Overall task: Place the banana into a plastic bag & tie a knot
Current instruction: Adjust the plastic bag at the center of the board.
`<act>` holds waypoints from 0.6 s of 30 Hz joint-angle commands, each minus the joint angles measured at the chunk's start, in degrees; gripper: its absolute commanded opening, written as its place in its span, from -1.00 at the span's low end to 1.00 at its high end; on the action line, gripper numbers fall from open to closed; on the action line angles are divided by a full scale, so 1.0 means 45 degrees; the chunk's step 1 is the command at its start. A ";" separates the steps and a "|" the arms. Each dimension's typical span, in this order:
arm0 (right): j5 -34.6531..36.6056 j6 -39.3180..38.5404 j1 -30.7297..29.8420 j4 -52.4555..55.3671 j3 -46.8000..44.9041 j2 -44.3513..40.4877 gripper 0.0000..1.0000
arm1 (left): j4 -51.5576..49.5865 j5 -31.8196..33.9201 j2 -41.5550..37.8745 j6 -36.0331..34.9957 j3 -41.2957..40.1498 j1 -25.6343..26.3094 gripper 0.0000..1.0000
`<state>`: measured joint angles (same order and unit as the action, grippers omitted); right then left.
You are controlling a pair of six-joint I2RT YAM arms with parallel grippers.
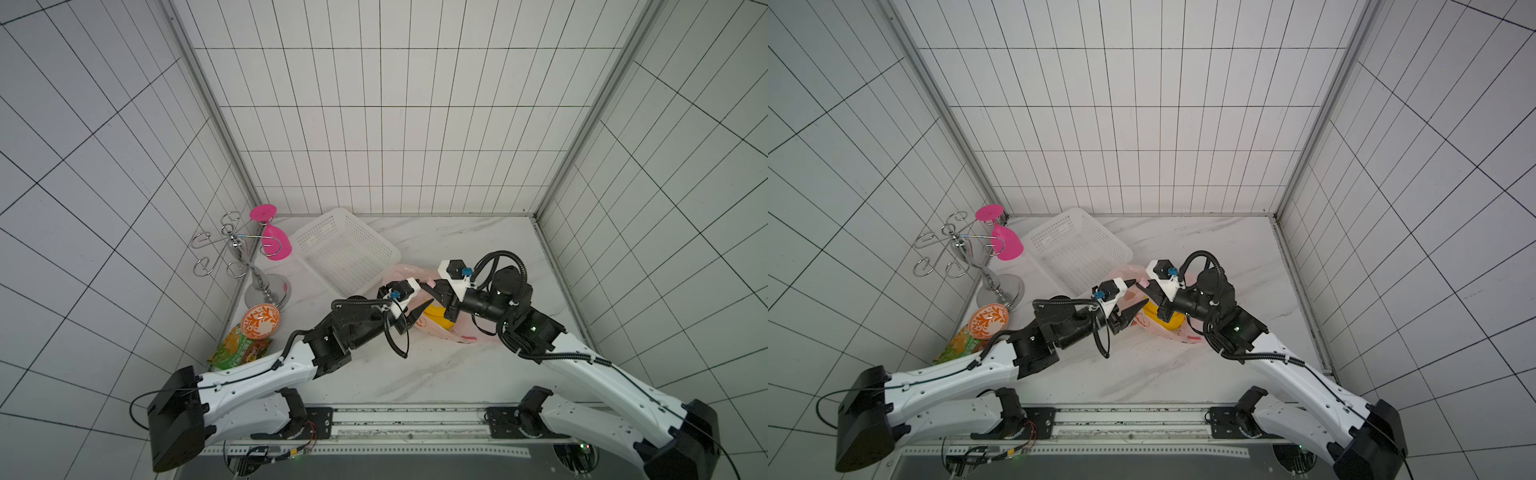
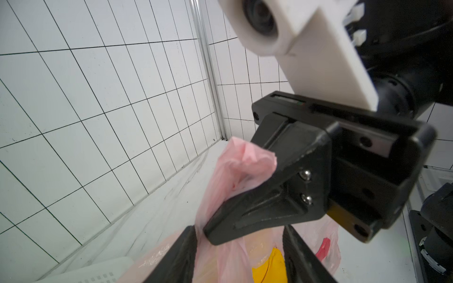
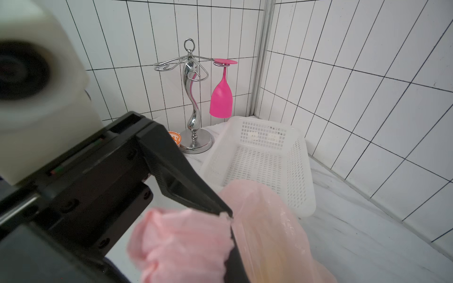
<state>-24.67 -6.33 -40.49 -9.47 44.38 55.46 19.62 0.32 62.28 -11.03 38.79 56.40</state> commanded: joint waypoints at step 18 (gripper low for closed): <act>-0.1029 0.0370 0.0019 0.0601 0.1905 -0.0242 -1.00 | 0.2132 0.1185 0.1501 -0.0312 0.0698 -0.0151 -0.22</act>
<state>-27.18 -5.37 -40.49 -6.81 46.70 54.83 25.36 3.79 68.42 -12.40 40.34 56.03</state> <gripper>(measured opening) 0.050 0.395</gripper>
